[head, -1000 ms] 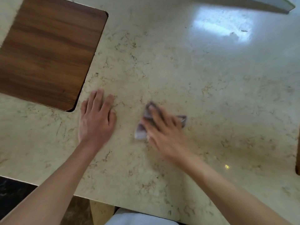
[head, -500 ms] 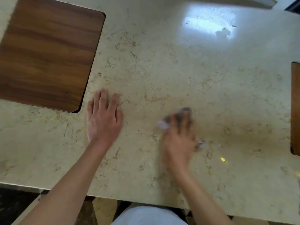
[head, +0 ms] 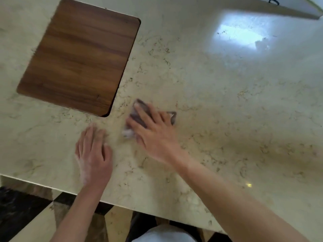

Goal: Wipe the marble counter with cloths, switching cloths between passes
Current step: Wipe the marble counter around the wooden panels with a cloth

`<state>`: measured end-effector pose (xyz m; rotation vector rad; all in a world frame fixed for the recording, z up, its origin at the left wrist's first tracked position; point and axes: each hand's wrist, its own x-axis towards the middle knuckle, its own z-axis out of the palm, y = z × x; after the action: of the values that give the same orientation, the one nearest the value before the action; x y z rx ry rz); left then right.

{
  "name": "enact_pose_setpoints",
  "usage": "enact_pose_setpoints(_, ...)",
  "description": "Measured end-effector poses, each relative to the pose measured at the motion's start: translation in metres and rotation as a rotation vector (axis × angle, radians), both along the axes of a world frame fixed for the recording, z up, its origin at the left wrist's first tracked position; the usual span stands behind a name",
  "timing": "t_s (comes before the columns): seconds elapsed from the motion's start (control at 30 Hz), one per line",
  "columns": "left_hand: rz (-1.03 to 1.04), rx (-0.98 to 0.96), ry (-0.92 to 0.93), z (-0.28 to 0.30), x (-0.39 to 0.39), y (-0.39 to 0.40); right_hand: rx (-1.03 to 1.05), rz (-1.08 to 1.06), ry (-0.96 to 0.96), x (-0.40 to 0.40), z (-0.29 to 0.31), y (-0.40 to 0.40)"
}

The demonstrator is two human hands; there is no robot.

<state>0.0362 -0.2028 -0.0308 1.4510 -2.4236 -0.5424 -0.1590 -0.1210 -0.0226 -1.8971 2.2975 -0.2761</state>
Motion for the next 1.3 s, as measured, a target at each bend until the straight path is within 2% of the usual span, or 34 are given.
enact_pose_setpoints(0.07, -0.031, -0.022, -0.05, 0.0, 0.001, -0.001, 0.054, 0.283, -0.053, 0.036, 0.004, 0.051)
enact_pose_setpoints(0.13, -0.042, -0.038, -0.12, 0.0, -0.003, 0.001, 0.101, 0.338, -0.02, 0.023, -0.001, 0.103)
enact_pose_setpoints(0.2, -0.029, -0.042, -0.169, 0.0, -0.007, 0.003, 0.108, 0.159, 0.059, -0.038, -0.004, 0.137)
enact_pose_setpoints(0.27, -0.02, -0.051, -0.189, -0.001, -0.01, 0.004, 0.116, -0.215, 0.089, -0.108, -0.003, 0.136)
enact_pose_setpoints(0.33, -0.02, -0.061, -0.196, -0.001, -0.012, 0.004, 0.124, -0.559, 0.12, -0.154, 0.0, 0.093)
enact_pose_setpoints(0.4, -0.028, -0.067, -0.199, -0.001, -0.013, 0.006, 0.06, -0.68, 0.146, -0.156, 0.0, 0.031)
enact_pose_setpoints(0.47, -0.025, -0.056, -0.19, -0.001, -0.011, 0.004, -0.024, -0.545, 0.151, -0.12, 0.0, -0.014)
enact_pose_setpoints(0.53, -0.014, -0.035, -0.171, 0.0, -0.009, 0.002, -0.019, -0.248, 0.077, -0.058, 0.003, -0.019)
enact_pose_setpoints(0.67, -0.016, -0.035, -0.18, 0.004, -0.01, 0.003, 0.024, 0.218, -0.107, 0.039, 0.003, 0.073)
enact_pose_setpoints(0.73, -0.011, -0.018, -0.201, 0.004, -0.012, 0.005, 0.03, 0.317, -0.089, 0.023, -0.001, 0.131)
enact_pose_setpoints(0.77, -0.007, -0.01, -0.21, 0.004, -0.013, 0.006, 0.044, 0.296, -0.045, -0.006, -0.003, 0.151)
enact_pose_setpoints(0.83, -0.002, -0.021, -0.228, 0.003, -0.016, 0.008, 0.075, 0.072, 0.044, -0.083, -0.002, 0.169)
enact_pose_setpoints(0.9, -0.003, -0.054, -0.235, 0.002, -0.016, 0.009, 0.088, -0.302, 0.114, -0.156, -0.001, 0.153)
enact_pose_setpoints(0.97, -0.007, -0.067, -0.238, 0.002, -0.017, 0.011, 0.023, -0.595, 0.172, -0.189, -0.002, 0.114)
enact_pose_setpoints(1.0, -0.003, -0.066, -0.243, 0.002, -0.019, 0.012, -0.024, -0.655, 0.187, -0.186, -0.004, 0.092)
enact_pose_setpoints(1.07, 0.015, -0.065, -0.254, 0.003, -0.02, 0.012, -0.083, -0.534, 0.142, -0.15, -0.003, 0.064)
enact_pose_setpoints(1.13, 0.023, -0.083, -0.249, 0.003, -0.022, 0.013, -0.06, -0.215, 0.02, -0.088, -0.001, 0.075)
enact_pose_setpoints(1.23, 0.057, -0.099, -0.257, 0.005, -0.029, 0.018, 0.013, 0.217, -0.091, -0.017, 0.002, 0.16)
enact_pose_setpoints(1.3, 0.102, -0.068, -0.237, 0.009, -0.042, 0.028, 0.026, 0.237, -0.095, -0.037, -0.001, 0.214)
